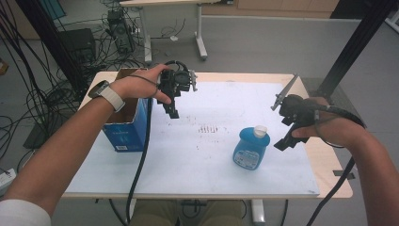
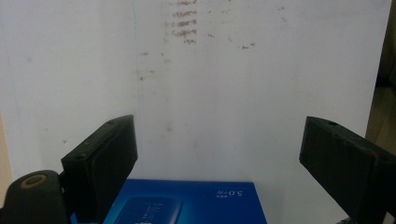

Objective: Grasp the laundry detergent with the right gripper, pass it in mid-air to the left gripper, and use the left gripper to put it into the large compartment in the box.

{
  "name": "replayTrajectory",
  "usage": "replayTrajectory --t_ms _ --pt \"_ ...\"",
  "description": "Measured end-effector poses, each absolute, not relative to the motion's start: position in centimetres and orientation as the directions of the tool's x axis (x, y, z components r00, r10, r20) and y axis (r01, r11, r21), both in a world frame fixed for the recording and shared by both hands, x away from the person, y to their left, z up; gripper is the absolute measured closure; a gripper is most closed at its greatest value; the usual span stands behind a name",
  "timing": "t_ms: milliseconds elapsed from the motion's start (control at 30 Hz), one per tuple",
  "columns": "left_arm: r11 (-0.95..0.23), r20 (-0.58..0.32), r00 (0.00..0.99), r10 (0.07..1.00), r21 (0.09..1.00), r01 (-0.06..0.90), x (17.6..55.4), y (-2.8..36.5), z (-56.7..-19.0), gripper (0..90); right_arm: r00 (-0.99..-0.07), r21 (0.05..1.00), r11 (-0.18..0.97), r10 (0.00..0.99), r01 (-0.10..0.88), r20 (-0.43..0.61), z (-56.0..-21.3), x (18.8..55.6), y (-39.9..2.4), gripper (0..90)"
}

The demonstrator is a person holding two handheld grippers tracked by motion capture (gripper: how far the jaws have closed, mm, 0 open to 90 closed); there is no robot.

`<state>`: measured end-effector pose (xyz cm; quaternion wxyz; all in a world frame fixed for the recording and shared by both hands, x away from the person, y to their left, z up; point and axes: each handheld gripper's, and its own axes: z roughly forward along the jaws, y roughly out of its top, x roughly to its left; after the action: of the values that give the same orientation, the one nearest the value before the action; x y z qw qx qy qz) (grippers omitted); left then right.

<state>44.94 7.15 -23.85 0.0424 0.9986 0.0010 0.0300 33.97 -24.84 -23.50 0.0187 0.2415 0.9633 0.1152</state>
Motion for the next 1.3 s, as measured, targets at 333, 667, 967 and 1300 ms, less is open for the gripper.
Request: replayTrajectory --t_ms 333,667,967,1300 --pt "-0.996 0.063 0.998 0.009 0.089 0.003 44.8 7.3 -24.2 11.6 -0.879 0.282 0.841 0.476 0.461 0.019 -24.7 33.6 -25.2 7.1" --pt "-0.996 0.064 0.998 0.008 0.091 0.002 44.8 7.4 -24.4 11.6 -0.879 0.351 0.819 0.476 0.454 0.025 -26.0 33.2 -25.5 6.8" --pt "-0.996 0.065 0.998 0.002 0.086 -0.004 44.7 7.4 -24.5 11.8 -0.874 0.409 0.791 0.485 0.455 0.034 -27.3 33.0 -25.8 6.4" --pt "-0.997 0.061 0.998 -0.006 0.075 -0.011 44.7 7.4 -24.4 12.0 -0.863 0.46 0.755 0.503 0.467 0.049 -28.5 32.8 -26.2 6.3"
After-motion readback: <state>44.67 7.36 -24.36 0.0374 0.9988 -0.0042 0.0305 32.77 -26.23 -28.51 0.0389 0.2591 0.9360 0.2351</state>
